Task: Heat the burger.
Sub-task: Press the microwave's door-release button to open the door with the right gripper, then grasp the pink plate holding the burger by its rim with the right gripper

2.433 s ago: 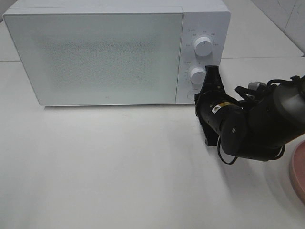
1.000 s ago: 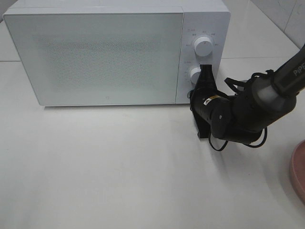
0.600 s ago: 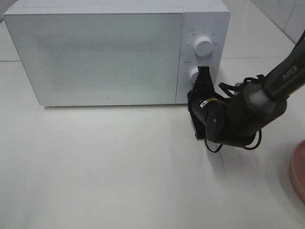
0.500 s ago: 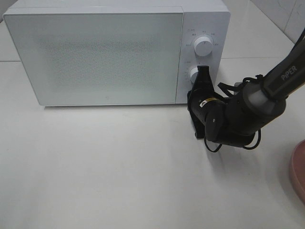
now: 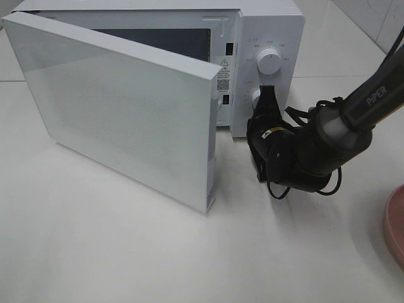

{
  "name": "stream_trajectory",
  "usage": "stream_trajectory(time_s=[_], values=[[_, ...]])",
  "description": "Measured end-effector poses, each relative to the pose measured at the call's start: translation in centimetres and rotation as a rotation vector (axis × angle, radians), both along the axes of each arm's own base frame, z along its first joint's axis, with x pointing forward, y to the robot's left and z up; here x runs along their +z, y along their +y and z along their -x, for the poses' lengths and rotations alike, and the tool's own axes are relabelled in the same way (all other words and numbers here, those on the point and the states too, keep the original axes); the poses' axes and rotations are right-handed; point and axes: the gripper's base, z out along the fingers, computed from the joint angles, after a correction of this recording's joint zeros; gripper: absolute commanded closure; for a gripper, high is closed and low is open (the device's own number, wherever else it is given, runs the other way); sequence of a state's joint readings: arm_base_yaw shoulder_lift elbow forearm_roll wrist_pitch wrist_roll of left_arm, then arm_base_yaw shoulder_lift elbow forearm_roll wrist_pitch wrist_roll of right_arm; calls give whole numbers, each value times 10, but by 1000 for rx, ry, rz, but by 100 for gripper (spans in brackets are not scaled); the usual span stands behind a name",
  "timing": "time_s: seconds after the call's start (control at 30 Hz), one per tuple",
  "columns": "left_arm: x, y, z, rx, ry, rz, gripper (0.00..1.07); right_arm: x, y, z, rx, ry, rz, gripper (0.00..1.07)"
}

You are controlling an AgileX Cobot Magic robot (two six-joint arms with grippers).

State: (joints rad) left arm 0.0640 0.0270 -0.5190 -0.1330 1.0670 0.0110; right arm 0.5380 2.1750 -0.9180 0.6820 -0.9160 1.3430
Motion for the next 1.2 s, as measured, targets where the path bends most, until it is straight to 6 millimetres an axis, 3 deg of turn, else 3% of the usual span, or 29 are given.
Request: stream_trajectory(time_s=[0.67,1.2], values=[[0,0,0,0,0,0,7,12,-1,-1,9,70,-26,107],[0,0,0,0,0,0,7,39,-6,18,132,147,33,107]])
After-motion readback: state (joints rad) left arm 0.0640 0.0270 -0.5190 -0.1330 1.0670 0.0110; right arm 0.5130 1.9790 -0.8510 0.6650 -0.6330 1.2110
